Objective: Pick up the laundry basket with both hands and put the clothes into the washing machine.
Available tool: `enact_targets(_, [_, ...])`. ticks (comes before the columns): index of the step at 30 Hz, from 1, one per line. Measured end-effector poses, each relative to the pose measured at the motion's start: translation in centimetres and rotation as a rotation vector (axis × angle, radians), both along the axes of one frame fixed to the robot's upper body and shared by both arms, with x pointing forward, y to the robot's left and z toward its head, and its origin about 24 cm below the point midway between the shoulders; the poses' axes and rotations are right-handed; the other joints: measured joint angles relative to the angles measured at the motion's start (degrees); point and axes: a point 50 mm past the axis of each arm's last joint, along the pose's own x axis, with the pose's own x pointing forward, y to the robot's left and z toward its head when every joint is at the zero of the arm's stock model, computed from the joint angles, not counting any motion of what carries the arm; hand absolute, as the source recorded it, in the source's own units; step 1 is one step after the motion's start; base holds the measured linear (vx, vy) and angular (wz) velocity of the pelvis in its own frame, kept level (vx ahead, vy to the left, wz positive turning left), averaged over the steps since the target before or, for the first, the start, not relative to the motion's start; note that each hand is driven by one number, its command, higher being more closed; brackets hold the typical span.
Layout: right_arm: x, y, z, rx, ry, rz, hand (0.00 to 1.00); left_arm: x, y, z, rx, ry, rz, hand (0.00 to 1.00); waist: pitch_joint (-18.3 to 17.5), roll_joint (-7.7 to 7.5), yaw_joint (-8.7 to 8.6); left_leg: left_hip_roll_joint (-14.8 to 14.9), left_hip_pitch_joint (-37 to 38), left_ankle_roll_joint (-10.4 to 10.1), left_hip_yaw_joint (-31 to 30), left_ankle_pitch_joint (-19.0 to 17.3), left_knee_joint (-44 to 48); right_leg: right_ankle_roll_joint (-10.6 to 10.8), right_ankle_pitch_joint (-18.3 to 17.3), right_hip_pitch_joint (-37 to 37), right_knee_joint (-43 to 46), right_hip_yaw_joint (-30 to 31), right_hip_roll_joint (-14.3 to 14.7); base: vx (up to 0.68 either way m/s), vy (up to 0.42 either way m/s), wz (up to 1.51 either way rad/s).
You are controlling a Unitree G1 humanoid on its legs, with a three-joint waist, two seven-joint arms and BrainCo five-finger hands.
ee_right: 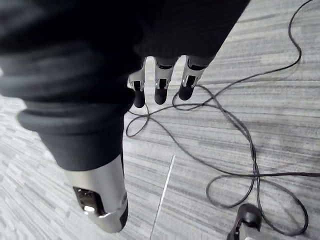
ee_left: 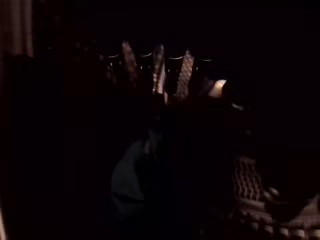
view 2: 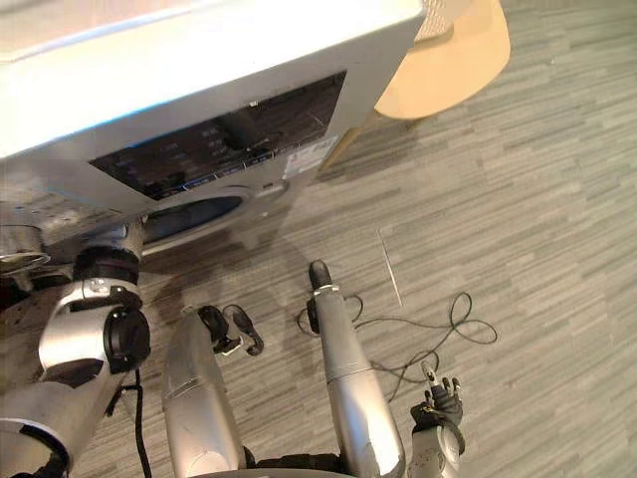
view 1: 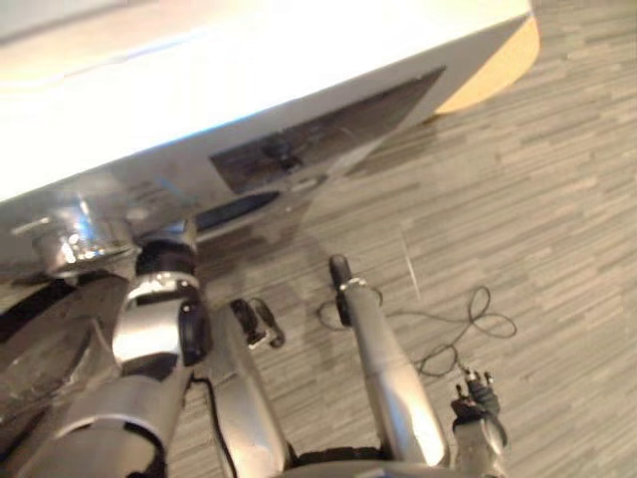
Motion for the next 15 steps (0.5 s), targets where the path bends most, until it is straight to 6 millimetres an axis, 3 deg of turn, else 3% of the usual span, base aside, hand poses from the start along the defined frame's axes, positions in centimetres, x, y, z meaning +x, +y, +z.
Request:
enact_targets(1, [-0.1, -0.2, 0.0, 0.0, 0.002, -0.01, 0.0, -0.3, -0.2, -1.2, -0.056, 0.009, 0.001, 0.0, -0.3, 0.54, 0.21, -0.2, 0.7, -0.2, 0.0, 0.1, -0.6, -0.1, -0.2, 0.6, -0.2, -0.1, -0.1, 0.06, -0.063, 0.24])
enact_targets(4, [-0.5, -1.1, -0.1, -0.01, 0.02, -0.043, 0.0, -3.4, -1.1, -9.6, -0.441, 0.067, 0.035, 0.0, -3.6, 3.12, 0.8, -2.3, 4.8, -1.6, -0.1, 0.9, -4.2, -1.1, -1.8, 3.9, -0.6, -1.0, -1.8, 0.1, -0.067, 0.34])
enact_targets(5, [-0.4, -1.3, -0.1, -0.013, 0.032, -0.052, 0.0, -4.8, -1.0, -11.9, -0.465, 0.123, 0.061, 0.0, -4.2, 3.49, 0.92, -3.0, 7.1, -2.1, -0.3, 1.2, -5.5, -1.2, -2.5, 6.0, -0.6, -1.5, -2.5, 0.11, -0.075, 0.42])
enact_targets(8, [-0.7, -1.5, -0.3, -0.023, 0.059, -0.048, 0.0, -8.3, -1.0, -16.5, -0.453, 0.268, 0.116, 0.0, -6.3, 3.42, 1.48, -5.3, 12.4, -2.8, -0.7, 2.4, -9.5, -1.3, -3.7, 10.7, -1.4, -2.6, -4.6, 0.11, -0.077, 0.43])
enact_targets(9, [-0.7, -1.6, -0.4, -0.023, 0.062, -0.048, 0.0, -8.8, -1.2, -17.2, -0.437, 0.298, 0.116, 0.0, -6.6, 3.41, 1.58, -5.9, 13.4, -2.9, -0.7, 2.8, -10.4, -1.4, -3.8, 11.7, -1.8, -2.8, -5.0, 0.1, -0.067, 0.48])
enact_targets(15, [-1.0, -1.3, -0.9, -0.033, 0.117, -0.014, 0.0, -16.0, -4.7, -24.1, -0.321, 0.603, 0.052, 0.0, -11.0, 2.98, 2.28, -11.2, 22.5, -2.8, -1.0, 7.1, -20.9, -1.6, -3.9, 21.1, -8.0, -4.7, -9.7, 0.07, -0.037, 0.4])
